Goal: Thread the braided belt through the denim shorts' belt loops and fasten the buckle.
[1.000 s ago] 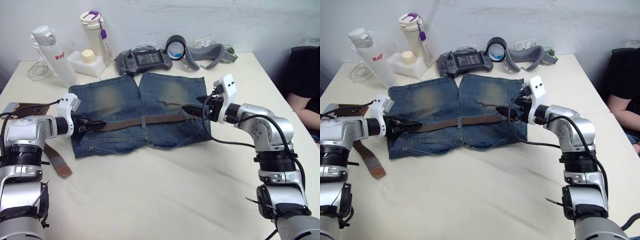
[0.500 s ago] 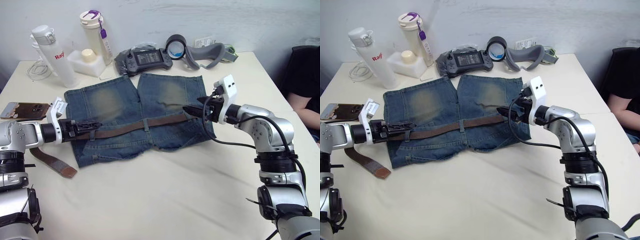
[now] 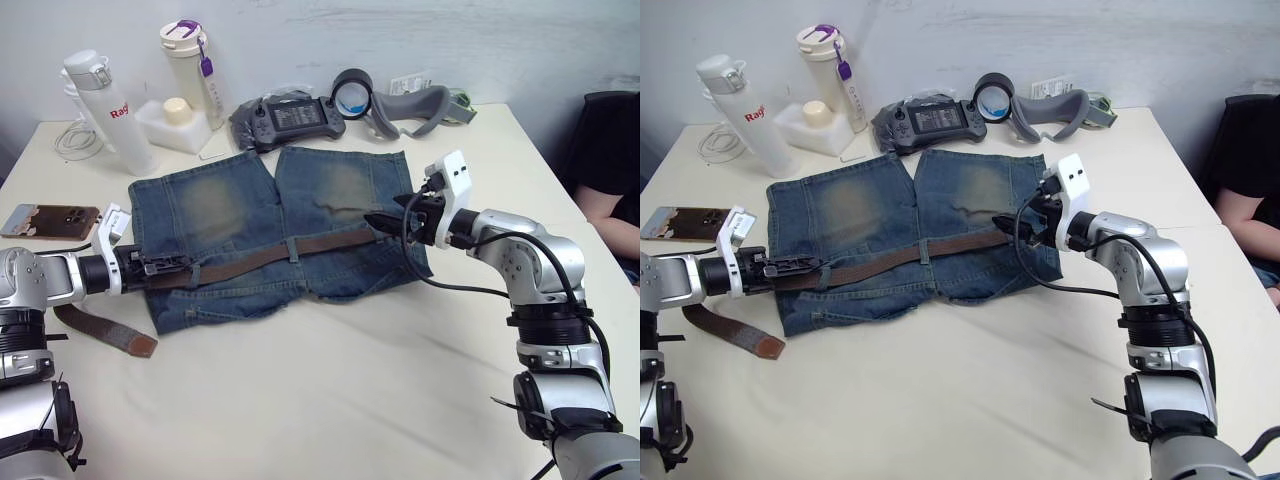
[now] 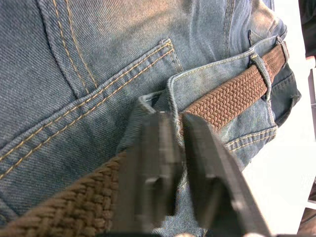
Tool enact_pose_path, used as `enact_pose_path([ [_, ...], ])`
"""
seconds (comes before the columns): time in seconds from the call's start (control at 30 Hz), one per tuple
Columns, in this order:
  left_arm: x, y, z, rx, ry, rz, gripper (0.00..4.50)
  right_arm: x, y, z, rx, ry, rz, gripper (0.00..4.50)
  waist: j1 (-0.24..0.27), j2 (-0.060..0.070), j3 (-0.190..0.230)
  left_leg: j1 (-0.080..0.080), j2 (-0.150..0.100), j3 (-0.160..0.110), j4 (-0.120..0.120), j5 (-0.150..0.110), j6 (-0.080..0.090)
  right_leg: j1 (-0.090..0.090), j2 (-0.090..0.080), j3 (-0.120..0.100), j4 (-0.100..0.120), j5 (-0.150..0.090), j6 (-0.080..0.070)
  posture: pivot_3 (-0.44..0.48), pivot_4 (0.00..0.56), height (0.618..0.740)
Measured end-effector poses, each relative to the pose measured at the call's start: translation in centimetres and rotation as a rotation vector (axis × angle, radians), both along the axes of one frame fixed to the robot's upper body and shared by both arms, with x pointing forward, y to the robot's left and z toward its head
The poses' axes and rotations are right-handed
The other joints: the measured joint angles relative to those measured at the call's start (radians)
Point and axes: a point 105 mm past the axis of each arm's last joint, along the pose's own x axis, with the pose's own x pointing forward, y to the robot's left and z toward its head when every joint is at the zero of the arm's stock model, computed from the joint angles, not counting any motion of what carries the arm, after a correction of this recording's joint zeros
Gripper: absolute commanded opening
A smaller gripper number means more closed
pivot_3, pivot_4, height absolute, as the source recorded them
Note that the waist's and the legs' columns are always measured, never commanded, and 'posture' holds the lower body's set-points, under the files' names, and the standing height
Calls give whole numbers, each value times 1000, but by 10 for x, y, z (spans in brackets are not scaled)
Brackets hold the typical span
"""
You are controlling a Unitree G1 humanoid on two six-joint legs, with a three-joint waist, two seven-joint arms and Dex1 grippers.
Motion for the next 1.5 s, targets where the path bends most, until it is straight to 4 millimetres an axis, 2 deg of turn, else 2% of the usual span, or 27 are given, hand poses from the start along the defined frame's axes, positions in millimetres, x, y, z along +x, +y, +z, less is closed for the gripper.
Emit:
enact_pose_path([
  [0.17,0,1,1,-1,-8,1,44,0,0,1,-2,-6,-2,4500,0,0,0,0,0,0,0,0,0,0,0,0,0,0,0,0,150,740],
  [0.3,1,-1,9,-53,-48,-9,1222,1,0,2,-4,-16,-3,4500,0,0,0,0,0,0,0,0,0,0,0,0,0,0,0,0,150,740],
  [0.33,1,-3,14,-79,-69,-17,1896,1,0,2,-4,-17,-3,4500,0,0,0,0,0,1,0,0,0,0,0,0,0,0,0,0,150,740],
  [0.37,1,-3,16,-91,-79,-18,2130,1,0,2,-4,-18,-3,4500,-1,0,0,0,0,1,0,0,0,0,0,1,0,0,0,0,150,740],
  [0.47,6,5,9,-38,-76,36,3285,1,-1,2,-5,-20,-4,4500,-1,0,0,0,0,1,0,0,0,0,0,1,0,0,0,0,150,740],
  [0.73,7,9,-11,21,-12,60,3285,1,1,2,-3,-19,-4,4500,0,0,0,0,0,1,0,0,0,-1,0,1,0,0,0,0,150,740],
  [0.97,4,-1,-5,-6,-20,6,3285,1,0,2,-4,-22,-10,4500,0,0,0,0,0,2,0,0,0,-1,0,2,0,0,0,0,150,740],
  [1.07,2,-3,-10,4,-10,-7,2455,1,0,2,-5,-22,-10,4500,0,0,0,0,0,2,0,0,0,-1,0,2,0,0,0,0,150,740],
  [1.23,1,-3,-16,20,1,-14,246,1,0,2,-8,-25,-10,4500,1,0,0,0,0,2,0,0,0,-1,0,2,0,0,0,0,150,740],
  [1.27,1,-3,-16,21,-3,-16,42,1,0,3,-16,-37,-6,4500,1,0,0,0,0,2,0,0,0,-1,0,2,0,0,0,0,150,740],
  [1.5,1,-3,-19,27,-16,-28,42,0,-10,5,-47,-63,14,4500,1,0,0,1,0,3,0,0,1,-1,0,2,0,0,0,0,150,740],
])
